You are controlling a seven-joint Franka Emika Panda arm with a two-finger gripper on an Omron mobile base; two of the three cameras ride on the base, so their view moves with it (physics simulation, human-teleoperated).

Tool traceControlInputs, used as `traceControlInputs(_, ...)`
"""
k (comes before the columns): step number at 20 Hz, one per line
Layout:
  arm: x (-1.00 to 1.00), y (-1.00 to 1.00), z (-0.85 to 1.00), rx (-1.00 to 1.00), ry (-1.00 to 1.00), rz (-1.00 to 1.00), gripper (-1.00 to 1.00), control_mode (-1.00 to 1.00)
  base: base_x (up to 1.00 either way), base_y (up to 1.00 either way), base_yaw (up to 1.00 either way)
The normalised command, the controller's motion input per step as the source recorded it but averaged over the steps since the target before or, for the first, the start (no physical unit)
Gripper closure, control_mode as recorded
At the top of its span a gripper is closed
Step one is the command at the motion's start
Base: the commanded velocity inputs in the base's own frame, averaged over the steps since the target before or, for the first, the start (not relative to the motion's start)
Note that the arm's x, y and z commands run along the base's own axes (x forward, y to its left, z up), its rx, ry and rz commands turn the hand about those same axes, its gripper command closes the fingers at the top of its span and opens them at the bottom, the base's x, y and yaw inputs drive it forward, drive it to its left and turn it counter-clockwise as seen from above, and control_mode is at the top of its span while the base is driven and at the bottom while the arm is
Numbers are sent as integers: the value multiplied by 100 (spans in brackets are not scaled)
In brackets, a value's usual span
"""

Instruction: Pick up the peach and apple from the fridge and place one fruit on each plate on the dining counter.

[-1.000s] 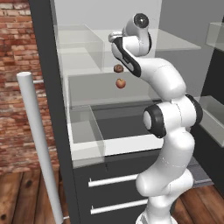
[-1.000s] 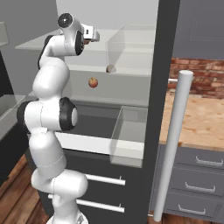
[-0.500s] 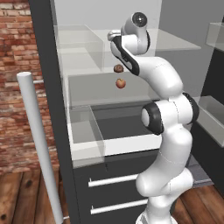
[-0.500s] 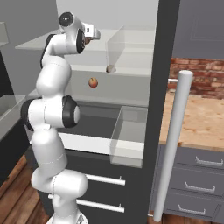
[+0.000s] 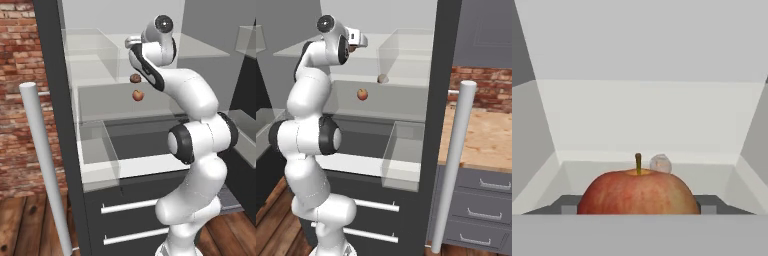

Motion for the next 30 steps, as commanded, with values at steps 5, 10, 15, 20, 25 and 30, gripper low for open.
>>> traceControlInputs(5, -100, -3, 3, 0, -14, 0, 100, -100, 0, 0, 0)
traceControlInputs(10, -100, -12, -6, 0, -21, 0, 100, -100, 0, 0, 0)
traceControlInputs(15, -100, -12, -13, 1, -9, 0, 100, -100, 0, 0, 0)
traceControlInputs(20, -100, -14, -21, 4, -6, 0, 100, -100, 0, 0, 0)
traceControlInputs(25, -100, -2, -18, 4, 0, 0, 100, -100, 0, 0, 0)
traceControlInputs(30, -100, 0, -15, 0, 5, 0, 100, -100, 0, 0, 0)
